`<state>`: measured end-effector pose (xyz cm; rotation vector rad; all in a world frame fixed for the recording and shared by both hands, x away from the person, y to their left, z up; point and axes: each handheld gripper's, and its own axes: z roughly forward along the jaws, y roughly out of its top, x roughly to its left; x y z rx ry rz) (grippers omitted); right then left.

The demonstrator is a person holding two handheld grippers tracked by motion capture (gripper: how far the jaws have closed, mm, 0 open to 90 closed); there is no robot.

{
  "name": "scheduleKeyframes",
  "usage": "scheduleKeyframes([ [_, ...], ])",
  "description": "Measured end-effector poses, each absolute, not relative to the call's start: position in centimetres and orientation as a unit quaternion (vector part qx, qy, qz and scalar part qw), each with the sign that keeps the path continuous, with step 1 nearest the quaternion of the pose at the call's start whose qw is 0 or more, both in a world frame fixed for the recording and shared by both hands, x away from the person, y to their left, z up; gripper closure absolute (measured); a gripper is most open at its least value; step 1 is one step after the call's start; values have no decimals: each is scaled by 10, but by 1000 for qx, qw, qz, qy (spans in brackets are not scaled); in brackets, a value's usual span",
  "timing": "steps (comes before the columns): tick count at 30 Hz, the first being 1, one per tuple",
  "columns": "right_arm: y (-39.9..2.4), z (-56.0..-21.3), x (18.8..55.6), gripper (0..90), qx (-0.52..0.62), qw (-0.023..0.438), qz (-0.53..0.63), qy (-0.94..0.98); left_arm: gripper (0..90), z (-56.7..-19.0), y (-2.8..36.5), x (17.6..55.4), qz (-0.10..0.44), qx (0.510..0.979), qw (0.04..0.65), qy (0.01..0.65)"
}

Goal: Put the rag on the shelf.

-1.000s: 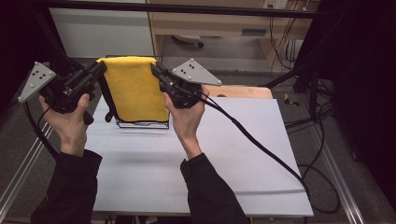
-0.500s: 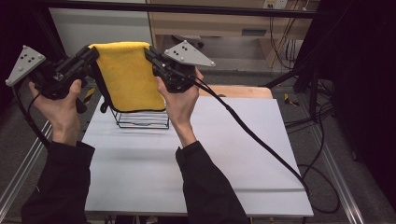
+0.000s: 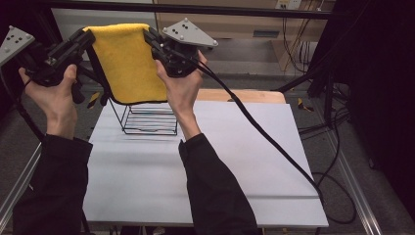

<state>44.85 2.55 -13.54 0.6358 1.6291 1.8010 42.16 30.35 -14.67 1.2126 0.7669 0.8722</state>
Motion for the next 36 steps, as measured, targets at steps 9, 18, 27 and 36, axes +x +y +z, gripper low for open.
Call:
scheduleKeyframes([
  [9, 32, -125, 463, 849, 243, 314, 680, 616, 788, -134, 305, 439, 395, 539, 658, 347],
  [18, 33, -119, 477, 849, 251, 316, 683, 609, 788, -122, 303, 456, 400, 543, 649, 351],
  [27, 36, -114, 492, 848, 257, 321, 679, 608, 788, -116, 304, 472, 400, 541, 648, 356],
  [36, 42, -114, 508, 848, 262, 318, 678, 609, 788, -116, 309, 488, 402, 544, 643, 359],
])
